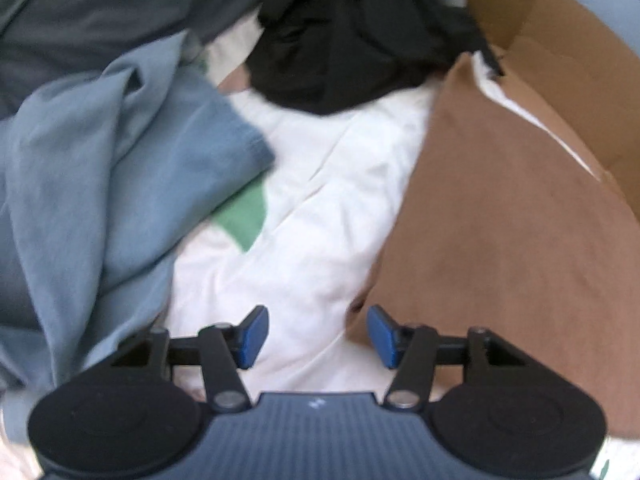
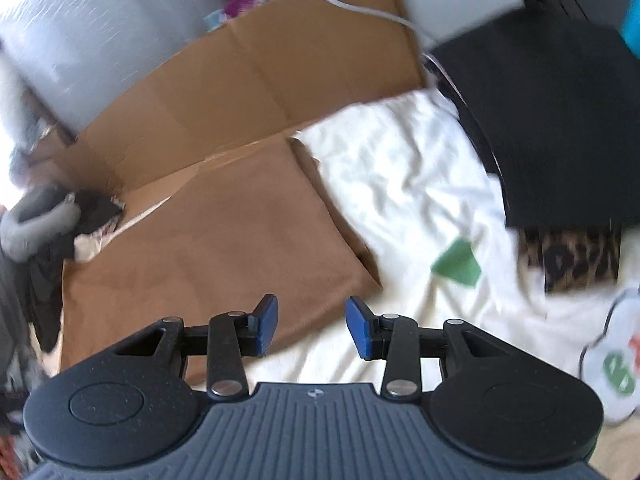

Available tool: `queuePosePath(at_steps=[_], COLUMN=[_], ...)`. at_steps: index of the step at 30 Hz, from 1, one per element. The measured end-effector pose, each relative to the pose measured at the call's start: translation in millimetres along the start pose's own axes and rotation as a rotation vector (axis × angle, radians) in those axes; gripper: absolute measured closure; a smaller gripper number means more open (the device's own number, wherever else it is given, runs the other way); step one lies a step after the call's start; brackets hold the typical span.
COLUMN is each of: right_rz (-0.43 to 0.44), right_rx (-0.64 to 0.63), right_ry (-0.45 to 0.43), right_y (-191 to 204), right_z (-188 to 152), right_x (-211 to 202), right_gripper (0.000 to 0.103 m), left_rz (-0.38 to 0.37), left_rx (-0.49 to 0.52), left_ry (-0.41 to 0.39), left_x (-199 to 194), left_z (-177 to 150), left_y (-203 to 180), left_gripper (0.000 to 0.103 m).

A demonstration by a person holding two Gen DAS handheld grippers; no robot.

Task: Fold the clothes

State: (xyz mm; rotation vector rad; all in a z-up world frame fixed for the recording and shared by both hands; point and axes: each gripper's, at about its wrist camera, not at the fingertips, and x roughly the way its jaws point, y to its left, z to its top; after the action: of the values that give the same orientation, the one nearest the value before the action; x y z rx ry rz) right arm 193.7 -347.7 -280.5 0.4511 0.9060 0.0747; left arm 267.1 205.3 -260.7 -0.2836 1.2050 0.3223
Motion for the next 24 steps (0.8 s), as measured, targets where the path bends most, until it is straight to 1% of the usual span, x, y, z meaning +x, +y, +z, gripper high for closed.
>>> queuePosePath(at_steps=[2,4,5,6,8,10,12,13,15,18,19,20,21,22,23,24], right_rz=[0.002,0.017,0.03,0.044,0.064,0.089,0.093,0.095,0.095,0.099,0.109,0.119,0.126,0.137,0.149,0.154], right_rx=[0.019,0.013,0.03,0.049,0.094,0.125,0.16,0.186,0.227,0.263,0.273,0.283,0.287,0.271,0.253,0.219], right_ry=[0.001,0.001,0.007,0.013,0.02,0.03,0.02,0.013,0.001,-0.005,-0.004,-0.003,-0.007,-0.013,-0.019,-0.023], right_y=[-3,-4,-6,-8,-14,-20,-29,-34,-44,-55,-57,-59,-59,-56,-54,-48], right_z=[-5,-8,-9,-9,-11,-13,-16,-17,-23,-34,-39,-43,-47,-49,-51,-50], right_x=[2,4,4,5,8,10,12,13,18,29,33,36,39,41,43,45], right_gripper=[0.058,0.058,0.058,0.058,0.058,0.058,0.058,0.058,0.058,0.059,0.067,0.071,0.081,0.087,0.087,0.087], left_rz=[0.009,-0.032,-0.07,-0.089,-0.101,-0.116,-0.113,-0.113,-0.132,-0.148,-0.152,-0.161,-0.158,-0.141,-0.124,-0.129], left_rx=[-0.027,-0.037,-0.036,-0.034,-0.032,-0.042,-0.083,-0.108,-0.138,-0.118,-0.107,-0.092,-0.069,-0.034,-0.002,0.02], left_ry=[0.024,0.04,0.028,0.011,-0.008,0.007,-0.012,-0.005,0.015,0.003,-0.002,-0.006,-0.011,-0.019,-0.03,-0.029], left_x=[-5,-15,-23,-29,-35,-33,-28,-23,-11,-1,2,4,5,6,6,7], left_z=[2,6,7,5,3,3,2,2,0,-11,-15,-20,-26,-31,-35,-35], left_y=[-1,-5,-8,-11,-17,-19,-19,-19,-20,-25,-27,-28,-31,-35,-39,-43], left_gripper=[0.046,0.045,0.043,0.039,0.037,0.038,0.038,0.038,0.043,0.048,0.051,0.061,0.072,0.075,0.077,0.077])
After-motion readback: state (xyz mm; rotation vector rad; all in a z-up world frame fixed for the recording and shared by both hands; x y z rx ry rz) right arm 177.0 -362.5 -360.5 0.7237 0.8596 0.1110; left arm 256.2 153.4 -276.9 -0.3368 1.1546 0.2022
